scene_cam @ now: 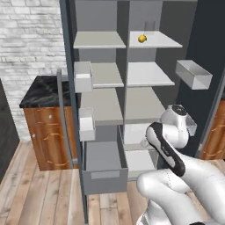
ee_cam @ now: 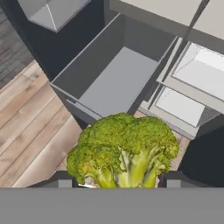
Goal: Take the broccoli and lemon from the fridge shelf and place them in the freezer drawer to begin freezing them.
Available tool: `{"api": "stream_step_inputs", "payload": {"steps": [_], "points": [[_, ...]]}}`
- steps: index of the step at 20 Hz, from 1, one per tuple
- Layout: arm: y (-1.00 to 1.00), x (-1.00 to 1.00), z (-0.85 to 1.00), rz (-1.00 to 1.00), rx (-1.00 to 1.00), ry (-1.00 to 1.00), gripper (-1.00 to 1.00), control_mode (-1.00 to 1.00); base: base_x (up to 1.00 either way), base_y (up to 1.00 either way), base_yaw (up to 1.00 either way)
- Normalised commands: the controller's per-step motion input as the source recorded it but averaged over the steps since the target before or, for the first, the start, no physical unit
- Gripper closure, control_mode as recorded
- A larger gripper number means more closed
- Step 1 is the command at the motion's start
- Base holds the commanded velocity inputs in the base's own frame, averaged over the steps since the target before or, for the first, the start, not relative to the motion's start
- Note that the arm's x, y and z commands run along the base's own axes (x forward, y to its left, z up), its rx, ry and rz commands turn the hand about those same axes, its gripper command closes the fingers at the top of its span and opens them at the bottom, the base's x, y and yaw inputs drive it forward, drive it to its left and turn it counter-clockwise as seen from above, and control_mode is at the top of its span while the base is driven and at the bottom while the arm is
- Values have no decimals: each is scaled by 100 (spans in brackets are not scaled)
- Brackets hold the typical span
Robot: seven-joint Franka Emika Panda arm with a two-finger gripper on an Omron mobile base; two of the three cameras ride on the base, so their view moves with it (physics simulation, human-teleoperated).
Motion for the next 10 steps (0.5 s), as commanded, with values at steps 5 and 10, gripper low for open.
{"api": "stream_step_inputs", "payload": {"steps": [5,10], "points": [[19,71,-55,29,0,6,100,-100,0,0,0],[23,58,-25,25,0,4,100,-100,0,0,0]]}}
